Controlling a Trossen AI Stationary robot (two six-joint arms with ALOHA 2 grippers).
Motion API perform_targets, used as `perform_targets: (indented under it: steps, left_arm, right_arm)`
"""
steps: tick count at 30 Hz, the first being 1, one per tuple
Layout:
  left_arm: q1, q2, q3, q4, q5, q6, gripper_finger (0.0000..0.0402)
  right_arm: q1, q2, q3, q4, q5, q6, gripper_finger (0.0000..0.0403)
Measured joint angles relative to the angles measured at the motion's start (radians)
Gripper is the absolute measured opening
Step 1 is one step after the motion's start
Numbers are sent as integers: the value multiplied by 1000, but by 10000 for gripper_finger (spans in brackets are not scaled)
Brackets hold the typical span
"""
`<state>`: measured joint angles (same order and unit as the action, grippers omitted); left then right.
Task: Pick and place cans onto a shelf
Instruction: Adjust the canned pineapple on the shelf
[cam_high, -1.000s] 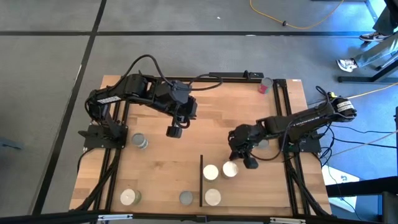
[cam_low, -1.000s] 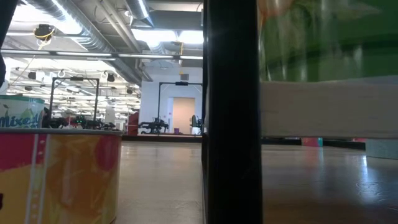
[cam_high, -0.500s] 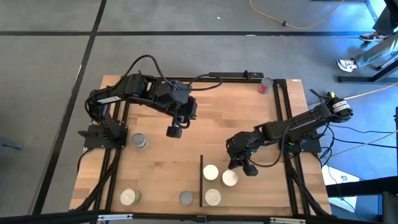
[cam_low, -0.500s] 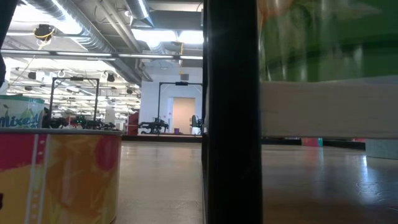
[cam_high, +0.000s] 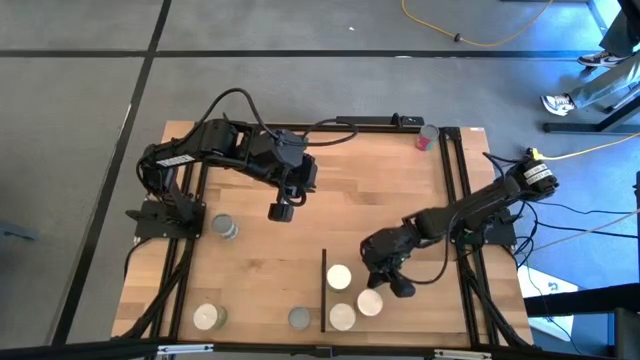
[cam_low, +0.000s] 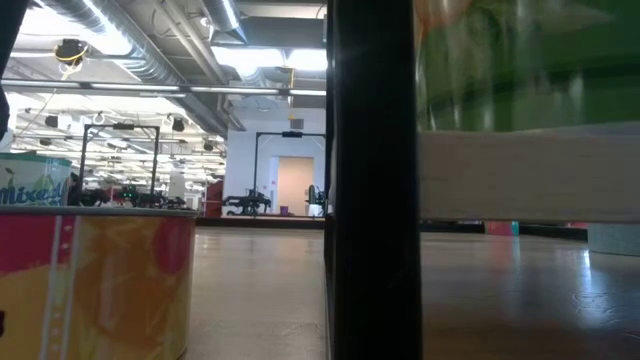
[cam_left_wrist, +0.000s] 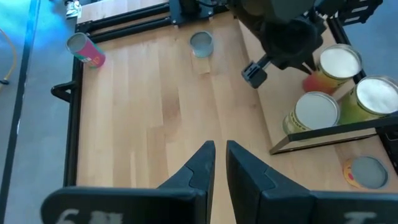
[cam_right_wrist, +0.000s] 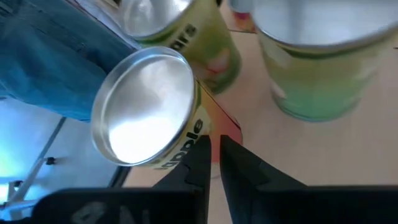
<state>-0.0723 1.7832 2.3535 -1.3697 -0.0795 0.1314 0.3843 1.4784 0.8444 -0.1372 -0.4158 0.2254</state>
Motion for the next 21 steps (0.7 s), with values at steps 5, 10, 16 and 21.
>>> perform_targets:
  steps: [5,10,16,21]
  left_arm:
    - [0,0,0,0,0,0,32]
    - [0,0,0,0,0,-1,32]
    - [0,0,0,0,0,-1,32]
    - [0,0,0,-4,0,-1,32]
  right_arm:
    - [20,0,0,15,-5,10,37]
    - [28,0,0,15,-7,31,37]
    - [34,0,0,15,-7,32,37]
    - [34,-5,0,9,-7,27,37]
